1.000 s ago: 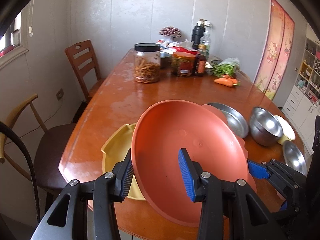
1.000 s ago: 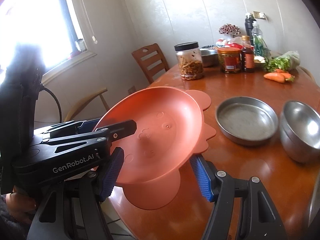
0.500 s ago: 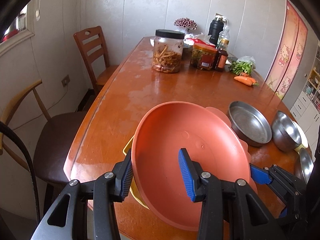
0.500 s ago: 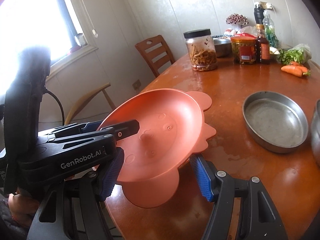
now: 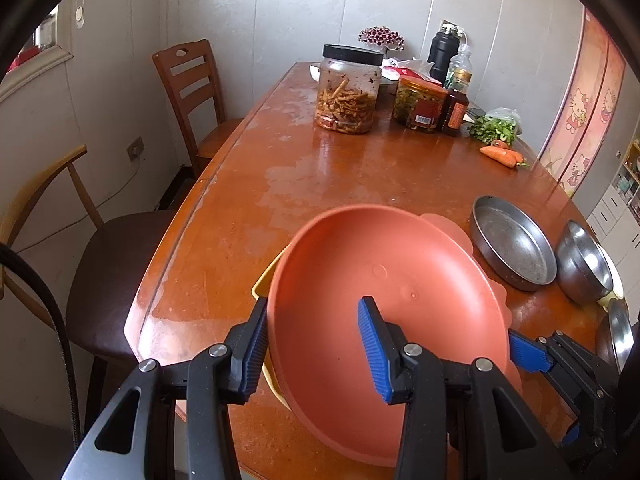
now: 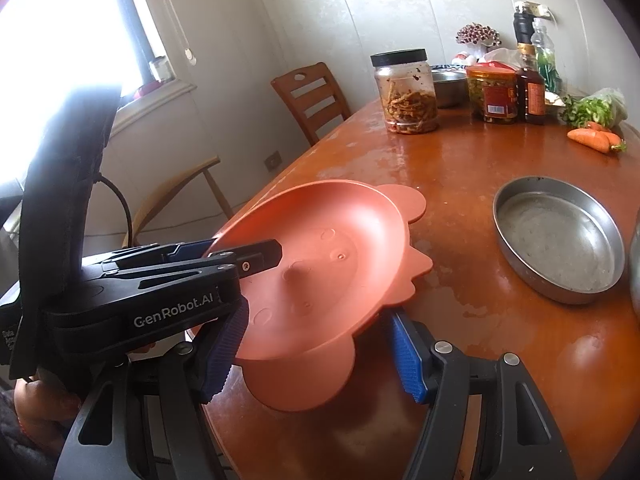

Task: Organize plates and bowls
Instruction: 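Lift the orange plate and lower it onto the yellow plate, open left tool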

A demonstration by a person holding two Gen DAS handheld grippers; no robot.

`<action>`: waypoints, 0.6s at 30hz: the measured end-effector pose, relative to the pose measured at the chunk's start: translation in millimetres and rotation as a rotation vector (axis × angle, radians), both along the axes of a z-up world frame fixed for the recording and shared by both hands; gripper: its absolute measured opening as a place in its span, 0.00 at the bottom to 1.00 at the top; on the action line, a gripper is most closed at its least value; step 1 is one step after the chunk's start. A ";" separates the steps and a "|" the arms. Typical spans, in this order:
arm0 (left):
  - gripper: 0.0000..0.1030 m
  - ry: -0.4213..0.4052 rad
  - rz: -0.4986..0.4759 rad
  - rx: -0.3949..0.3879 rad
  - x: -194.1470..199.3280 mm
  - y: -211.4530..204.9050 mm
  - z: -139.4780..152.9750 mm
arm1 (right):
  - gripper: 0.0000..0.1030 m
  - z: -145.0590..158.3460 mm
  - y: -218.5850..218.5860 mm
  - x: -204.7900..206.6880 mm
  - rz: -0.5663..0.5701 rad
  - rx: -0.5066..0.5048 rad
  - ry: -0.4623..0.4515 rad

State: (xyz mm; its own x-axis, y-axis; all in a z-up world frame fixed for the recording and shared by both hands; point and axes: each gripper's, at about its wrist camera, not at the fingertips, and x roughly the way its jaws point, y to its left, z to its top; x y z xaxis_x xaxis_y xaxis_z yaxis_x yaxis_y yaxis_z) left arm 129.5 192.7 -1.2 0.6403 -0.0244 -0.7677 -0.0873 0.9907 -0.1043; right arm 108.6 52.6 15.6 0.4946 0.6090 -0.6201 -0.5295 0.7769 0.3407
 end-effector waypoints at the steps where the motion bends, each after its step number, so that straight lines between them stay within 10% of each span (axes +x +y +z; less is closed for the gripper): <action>1: 0.42 0.001 0.005 0.001 0.4 0.8 -0.7 | 0.69 0.2 0.5 -0.6 0.001 -0.003 -0.003; 18: 0.42 -0.030 0.026 -0.025 -11.2 7.0 7.9 | 0.69 5.1 5.3 -3.2 0.013 -0.005 -0.049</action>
State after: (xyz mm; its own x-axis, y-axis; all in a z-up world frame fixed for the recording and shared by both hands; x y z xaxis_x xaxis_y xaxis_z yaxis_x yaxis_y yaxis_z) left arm 118.3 199.7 6.6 0.6638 -0.0262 -0.7475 -0.1096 0.9852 -0.1319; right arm 105.3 57.9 20.7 0.5166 0.6125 -0.5983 -0.5551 0.7716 0.3106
